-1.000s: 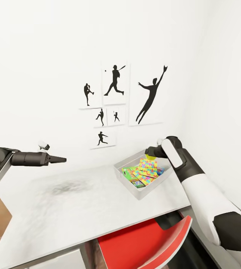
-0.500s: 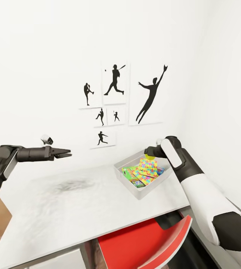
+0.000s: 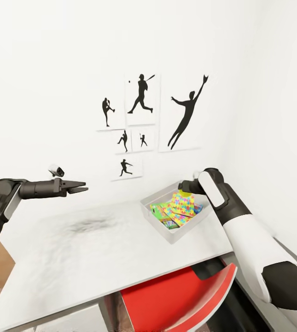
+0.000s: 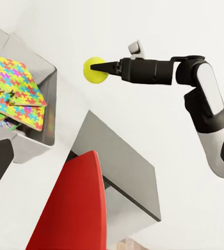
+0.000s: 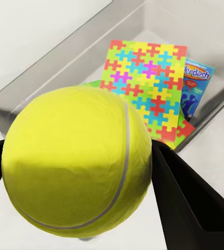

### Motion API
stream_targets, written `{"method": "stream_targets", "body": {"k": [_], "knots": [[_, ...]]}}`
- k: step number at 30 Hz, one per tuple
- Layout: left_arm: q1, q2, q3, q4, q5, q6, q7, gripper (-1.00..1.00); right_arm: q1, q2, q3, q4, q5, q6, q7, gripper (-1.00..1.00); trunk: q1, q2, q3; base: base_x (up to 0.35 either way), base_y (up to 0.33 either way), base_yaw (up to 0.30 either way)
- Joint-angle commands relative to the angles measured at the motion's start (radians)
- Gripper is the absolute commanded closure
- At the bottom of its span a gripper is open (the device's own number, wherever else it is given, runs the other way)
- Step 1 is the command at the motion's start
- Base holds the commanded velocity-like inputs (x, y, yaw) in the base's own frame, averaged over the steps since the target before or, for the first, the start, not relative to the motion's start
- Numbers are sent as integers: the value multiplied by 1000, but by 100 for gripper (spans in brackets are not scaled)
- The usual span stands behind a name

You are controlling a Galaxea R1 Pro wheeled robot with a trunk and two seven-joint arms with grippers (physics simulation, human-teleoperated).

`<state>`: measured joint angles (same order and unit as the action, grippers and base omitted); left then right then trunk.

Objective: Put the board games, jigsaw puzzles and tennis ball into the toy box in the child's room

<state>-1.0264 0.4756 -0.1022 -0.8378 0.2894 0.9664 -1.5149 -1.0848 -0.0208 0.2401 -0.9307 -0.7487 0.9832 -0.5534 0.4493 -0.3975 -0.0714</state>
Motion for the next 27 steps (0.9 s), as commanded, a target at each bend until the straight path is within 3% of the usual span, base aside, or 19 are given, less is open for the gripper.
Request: {"method": "stream_targets", "body": {"k": [1, 6, 14, 27], "knots": [[-1, 1, -3, 0, 9, 10, -7, -100, -1, -2, 4, -1, -13, -6, -12, 100, 1, -3, -4, 0, 0, 0], [-1, 1, 1, 0, 32, 8, -15, -100, -1, 1, 8, 0, -15, -16, -11, 100, 1, -3, -12, 0, 0, 0], [-1, 2, 2, 0, 34, 8, -15, -100, -1, 6, 54, 1, -16, -18, -11, 100, 1, -3, -25, 0, 0, 0], [-1, 2, 1, 0, 34, 6, -15, -100, -1, 10, 57, 29, -22, -18, -10, 100, 1, -3, -47, 0, 0, 0]]}}
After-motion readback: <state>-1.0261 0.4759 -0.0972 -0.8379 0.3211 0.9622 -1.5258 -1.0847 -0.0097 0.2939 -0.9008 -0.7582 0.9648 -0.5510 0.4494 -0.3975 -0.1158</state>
